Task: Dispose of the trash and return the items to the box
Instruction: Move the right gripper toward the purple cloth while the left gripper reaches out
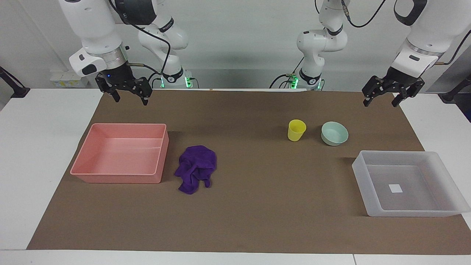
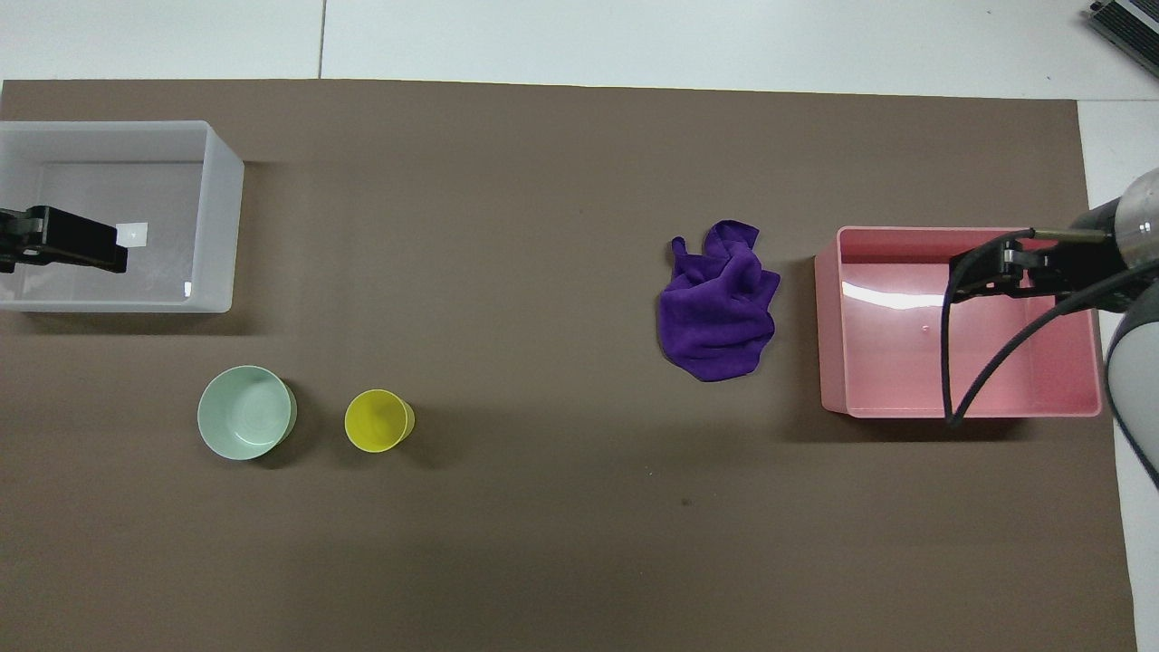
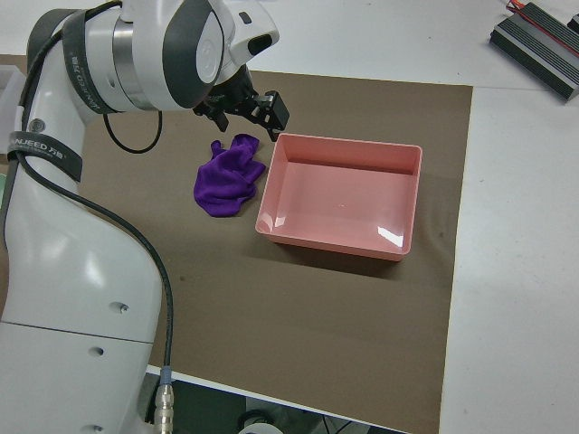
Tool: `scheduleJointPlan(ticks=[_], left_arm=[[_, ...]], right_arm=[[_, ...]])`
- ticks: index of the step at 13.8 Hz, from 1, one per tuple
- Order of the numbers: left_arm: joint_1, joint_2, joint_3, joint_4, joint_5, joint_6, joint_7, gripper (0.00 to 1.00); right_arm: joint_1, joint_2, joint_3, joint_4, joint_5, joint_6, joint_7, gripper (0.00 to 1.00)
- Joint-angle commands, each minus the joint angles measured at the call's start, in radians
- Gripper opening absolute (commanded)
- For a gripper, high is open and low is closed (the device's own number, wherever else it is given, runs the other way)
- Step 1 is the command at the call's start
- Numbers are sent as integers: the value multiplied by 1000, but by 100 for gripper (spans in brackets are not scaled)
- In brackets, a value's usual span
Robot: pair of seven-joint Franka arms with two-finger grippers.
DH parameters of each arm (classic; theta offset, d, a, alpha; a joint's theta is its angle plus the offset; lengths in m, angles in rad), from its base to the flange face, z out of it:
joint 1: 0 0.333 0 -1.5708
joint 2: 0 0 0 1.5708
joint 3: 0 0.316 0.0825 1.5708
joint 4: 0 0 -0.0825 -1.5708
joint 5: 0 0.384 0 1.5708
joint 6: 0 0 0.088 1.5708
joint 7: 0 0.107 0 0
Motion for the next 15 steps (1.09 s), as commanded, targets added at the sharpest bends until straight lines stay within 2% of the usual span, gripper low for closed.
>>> scheduleJointPlan(ticks=[1, 7, 12, 15], left_arm=[[0, -18, 5, -16, 13, -7, -14, 100], [-6, -16, 3, -16, 13, -8, -4, 100], [-11, 10, 2, -36, 11, -16, -3, 100], [-12, 17, 2, -65, 10, -118, -3, 100]], right_arm=[[-12, -20, 4, -27, -2, 20, -31, 100], [-25, -20, 2, -33, -2, 38, -30, 100], [0, 14, 2, -99, -7, 227, -19, 100], [31, 70, 2, -120, -19, 319, -16, 100]])
